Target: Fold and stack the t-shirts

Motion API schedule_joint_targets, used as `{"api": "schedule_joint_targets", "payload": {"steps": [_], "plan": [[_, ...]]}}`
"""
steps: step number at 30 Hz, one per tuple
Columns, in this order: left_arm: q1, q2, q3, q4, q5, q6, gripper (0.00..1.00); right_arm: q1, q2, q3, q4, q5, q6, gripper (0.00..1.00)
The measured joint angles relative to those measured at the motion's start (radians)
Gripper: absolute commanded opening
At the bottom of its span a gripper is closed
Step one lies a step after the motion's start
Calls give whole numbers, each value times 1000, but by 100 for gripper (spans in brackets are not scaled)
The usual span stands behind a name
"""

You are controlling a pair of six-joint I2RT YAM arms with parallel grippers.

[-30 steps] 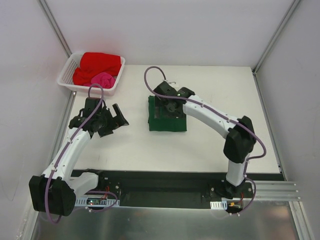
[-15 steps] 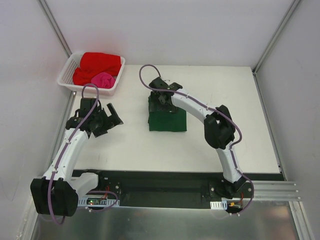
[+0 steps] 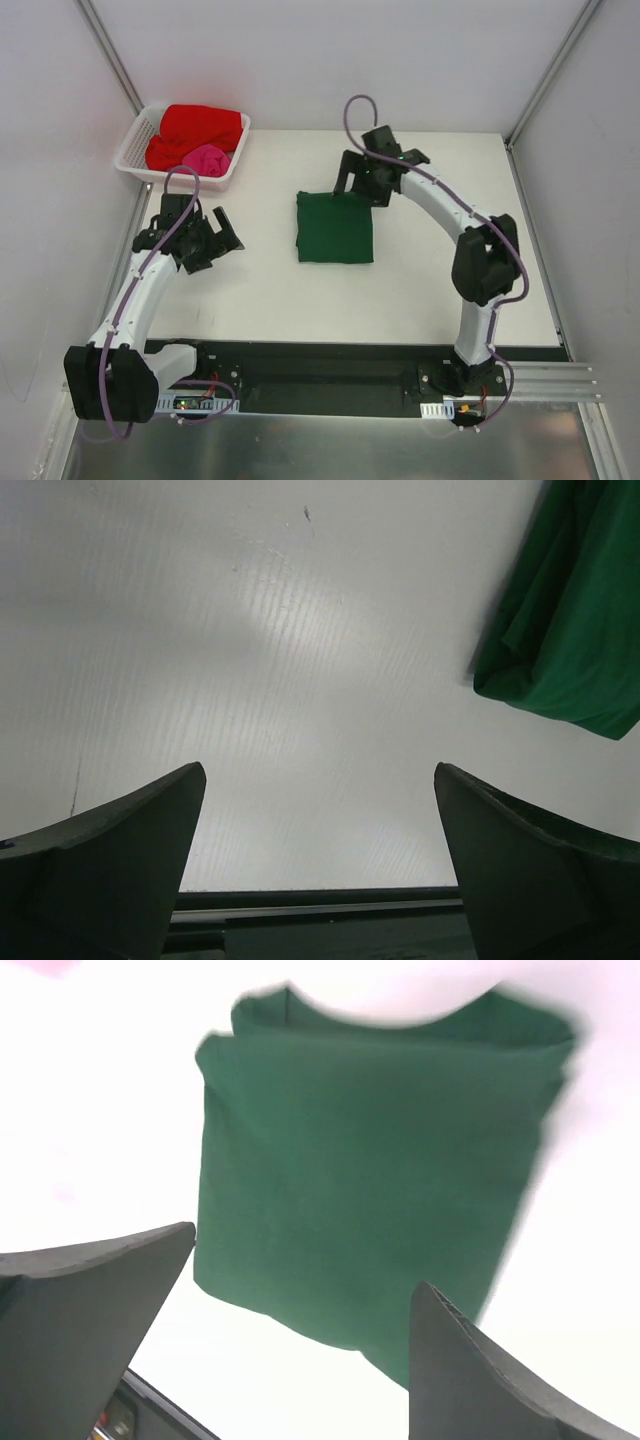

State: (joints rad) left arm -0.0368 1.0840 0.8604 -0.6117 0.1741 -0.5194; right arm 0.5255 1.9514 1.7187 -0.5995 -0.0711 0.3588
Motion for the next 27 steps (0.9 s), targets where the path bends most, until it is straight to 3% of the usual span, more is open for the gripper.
{"api": "schedule_joint_targets", "payload": {"steps": [4,7,15,20,27], "plan": [[6,35,21,0,0,16,99,-53,-79,-23,9,-14,0,96],[11,61,37,1,0,31,99,21,-79,-3,-28,38,11,96],[40,89,50,1,0,57,99,226,251,315,-157,140,76,96],[64,79,50,0,0,60,99,222,355,295,-208,198,98,96],[65,58,50,0,1,60,99,169,319,184,-186,219,92,96]]}}
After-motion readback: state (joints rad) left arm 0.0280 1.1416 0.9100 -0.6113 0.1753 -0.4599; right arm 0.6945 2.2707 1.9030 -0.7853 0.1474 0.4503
